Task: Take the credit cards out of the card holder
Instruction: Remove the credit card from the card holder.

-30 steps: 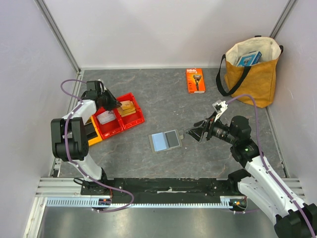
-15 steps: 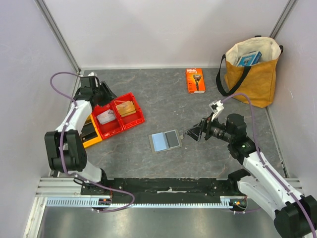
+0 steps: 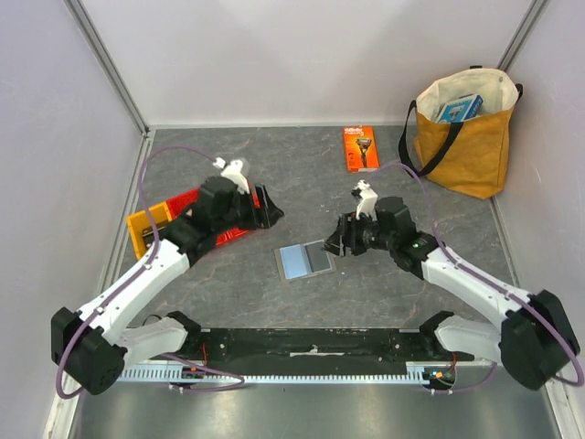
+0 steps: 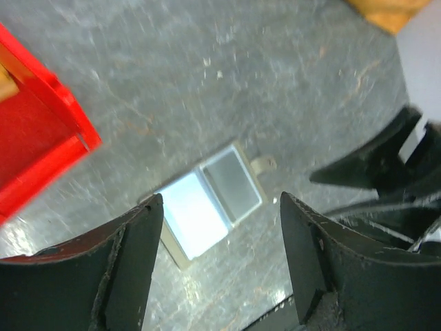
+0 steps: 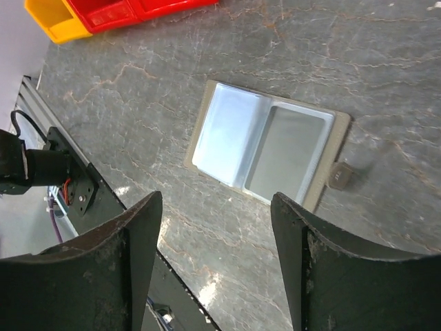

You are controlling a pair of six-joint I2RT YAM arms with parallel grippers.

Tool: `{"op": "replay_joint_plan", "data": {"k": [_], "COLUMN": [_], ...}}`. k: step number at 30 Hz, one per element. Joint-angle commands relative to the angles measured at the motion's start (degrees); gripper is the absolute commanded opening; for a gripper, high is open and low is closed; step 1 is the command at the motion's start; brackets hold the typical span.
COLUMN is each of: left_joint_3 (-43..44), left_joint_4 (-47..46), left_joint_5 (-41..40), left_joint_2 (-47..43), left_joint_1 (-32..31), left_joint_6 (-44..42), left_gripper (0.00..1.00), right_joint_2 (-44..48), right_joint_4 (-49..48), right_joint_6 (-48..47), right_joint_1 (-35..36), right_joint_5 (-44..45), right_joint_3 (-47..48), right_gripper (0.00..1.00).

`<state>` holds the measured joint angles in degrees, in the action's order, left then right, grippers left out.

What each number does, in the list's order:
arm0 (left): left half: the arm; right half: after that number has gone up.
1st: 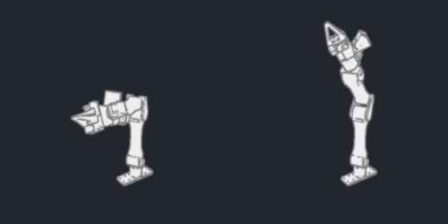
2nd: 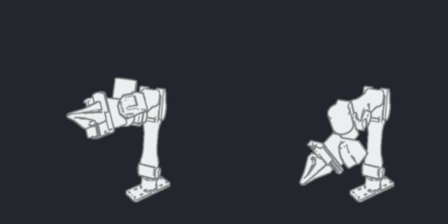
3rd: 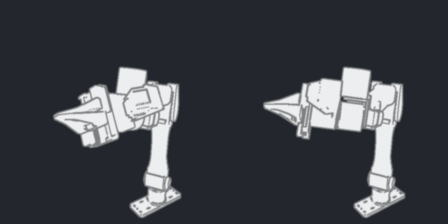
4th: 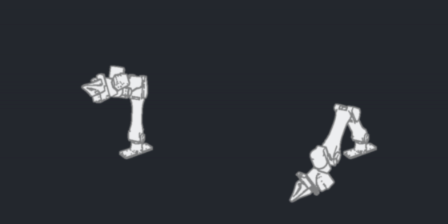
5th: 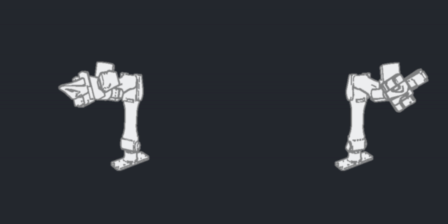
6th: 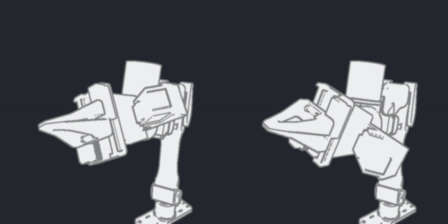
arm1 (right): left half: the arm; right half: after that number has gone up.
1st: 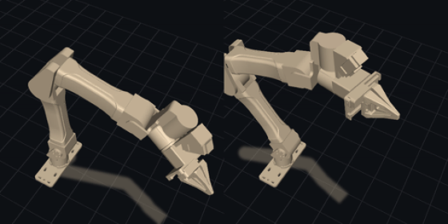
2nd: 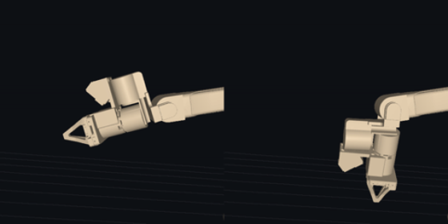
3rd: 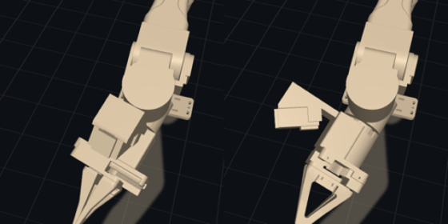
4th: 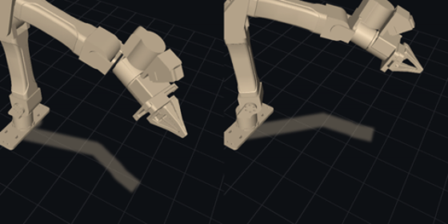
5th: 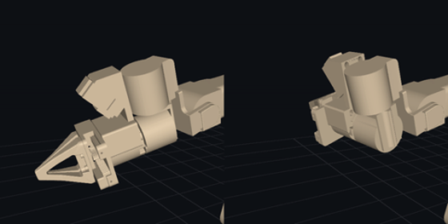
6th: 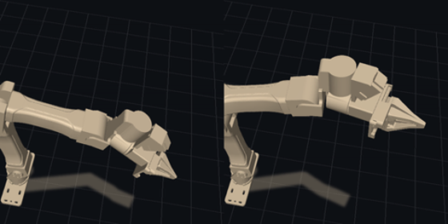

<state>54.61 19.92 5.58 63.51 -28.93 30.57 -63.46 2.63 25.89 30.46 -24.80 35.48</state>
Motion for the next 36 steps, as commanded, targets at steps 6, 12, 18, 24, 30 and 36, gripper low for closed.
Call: {"op": "replay_joint_plan", "data": {"k": [6,12,18,24,30,36], "left_joint_3": [-14.87,-18.75,-21.21,-22.88,-25.08,-25.17], "left_joint_4": [-10.76,-17.54,-23.0,-24.23,-24.14,-22.48], "left_joint_5": [-2.34,-1.8,-1.98,-1.63,-2.24,-2.95], "left_joint_2": [-2.07,2.75,8.47,13.83,15.42,16.65], "left_joint_1": [-9.74,-12.47,-13.44,-13.61,-13.61,-13.7], "left_joint_6": [8.89,10.21,10.65,11.79,12.85,13.03], "left_gripper": [0.73,0.6,0.55,0.51,0.44,0.4], "right_joint_2": [-14.74,-22.3,-26.36,-27.77,-29.35,-29.7], "right_joint_4": [4.83,6.24,5.19,4.49,3.87,3.7], "right_joint_6": [1.8,1.62,1.18,1.0,0.83,0.83], "right_joint_1": [8.38,9.44,9.44,9.44,9.44,9.44], "right_joint_5": [15.55,21.27,23.3,23.65,21.99,21.46], "right_joint_3": [11.7,14.08,13.56,12.86,12.06,11.54], "right_gripper": [0.64,0.55,0.5,0.47,0.42,0.39]}}
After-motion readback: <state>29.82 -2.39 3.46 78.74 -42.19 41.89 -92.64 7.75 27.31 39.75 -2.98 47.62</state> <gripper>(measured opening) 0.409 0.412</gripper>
